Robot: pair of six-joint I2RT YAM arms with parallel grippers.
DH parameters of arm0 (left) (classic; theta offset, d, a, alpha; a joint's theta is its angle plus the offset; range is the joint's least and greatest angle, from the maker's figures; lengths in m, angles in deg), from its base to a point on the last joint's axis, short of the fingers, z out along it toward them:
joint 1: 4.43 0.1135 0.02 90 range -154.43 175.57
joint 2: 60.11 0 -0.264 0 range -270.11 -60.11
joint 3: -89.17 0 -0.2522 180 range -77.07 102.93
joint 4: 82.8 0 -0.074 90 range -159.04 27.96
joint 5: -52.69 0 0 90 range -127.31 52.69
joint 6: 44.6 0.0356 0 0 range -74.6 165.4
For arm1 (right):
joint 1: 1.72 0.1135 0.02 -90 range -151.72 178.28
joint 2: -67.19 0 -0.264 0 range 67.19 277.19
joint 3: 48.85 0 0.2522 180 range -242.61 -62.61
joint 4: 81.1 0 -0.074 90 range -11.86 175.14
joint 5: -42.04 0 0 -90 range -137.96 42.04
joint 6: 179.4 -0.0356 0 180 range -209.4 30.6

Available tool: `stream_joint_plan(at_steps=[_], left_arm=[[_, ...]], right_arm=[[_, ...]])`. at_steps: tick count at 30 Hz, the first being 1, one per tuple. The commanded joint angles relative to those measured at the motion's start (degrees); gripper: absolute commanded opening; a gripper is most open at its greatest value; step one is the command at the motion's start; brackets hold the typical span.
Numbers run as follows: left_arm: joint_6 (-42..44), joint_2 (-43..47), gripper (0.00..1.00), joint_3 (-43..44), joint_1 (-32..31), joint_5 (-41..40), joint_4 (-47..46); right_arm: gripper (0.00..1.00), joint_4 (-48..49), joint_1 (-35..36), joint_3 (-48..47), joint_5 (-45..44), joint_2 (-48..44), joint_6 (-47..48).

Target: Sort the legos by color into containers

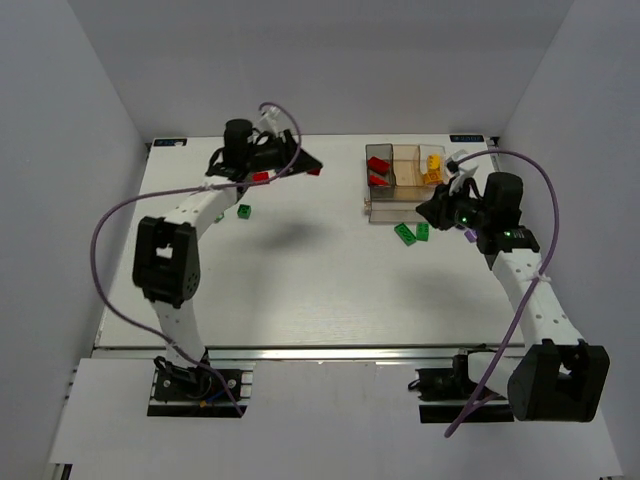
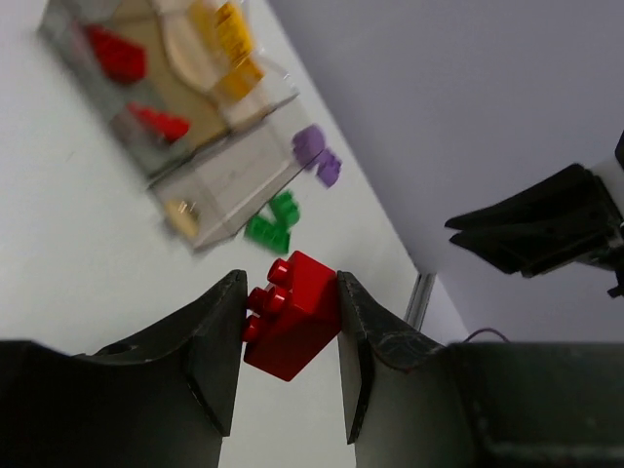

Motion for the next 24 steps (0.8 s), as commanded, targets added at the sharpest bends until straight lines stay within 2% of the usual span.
stream_joint_plan(at_steps=[1,5,6,13,16,24], left_arm=[[-5.36,-8.41,0.0,11.19,-4.1,0.33,-10.92],[-10.72,-19.76,0.0,22.0,-7.7,-5.64,-20.93],[-10.99,-24.48,0.01,26.55,-8.84,-8.26,-21.65],[-12.49,-39.79,0.08,41.95,-12.89,-18.11,-26.4],[-11.87,-43.41,0.11,45.66,-14.12,-21.46,-25.87],[-9.76,-47.02,0.22,46.63,-15.71,-27.89,-24.82]], right_arm=[[0.25,6.77,-3.56,1.38,-6.24,-3.22,-4.52],[0.25,7.66,-6.64,2.78,-5.11,-4.19,-5.85],[0.25,7.66,-7.0,2.79,-4.58,-4.01,-5.94],[0.25,9.48,-10.52,3.31,0.77,-3.04,-6.82],[0.25,9.76,-11.49,3.75,2.27,-2.69,-7.17],[0.24,9.68,-12.98,3.93,4.21,-1.81,-7.26]])
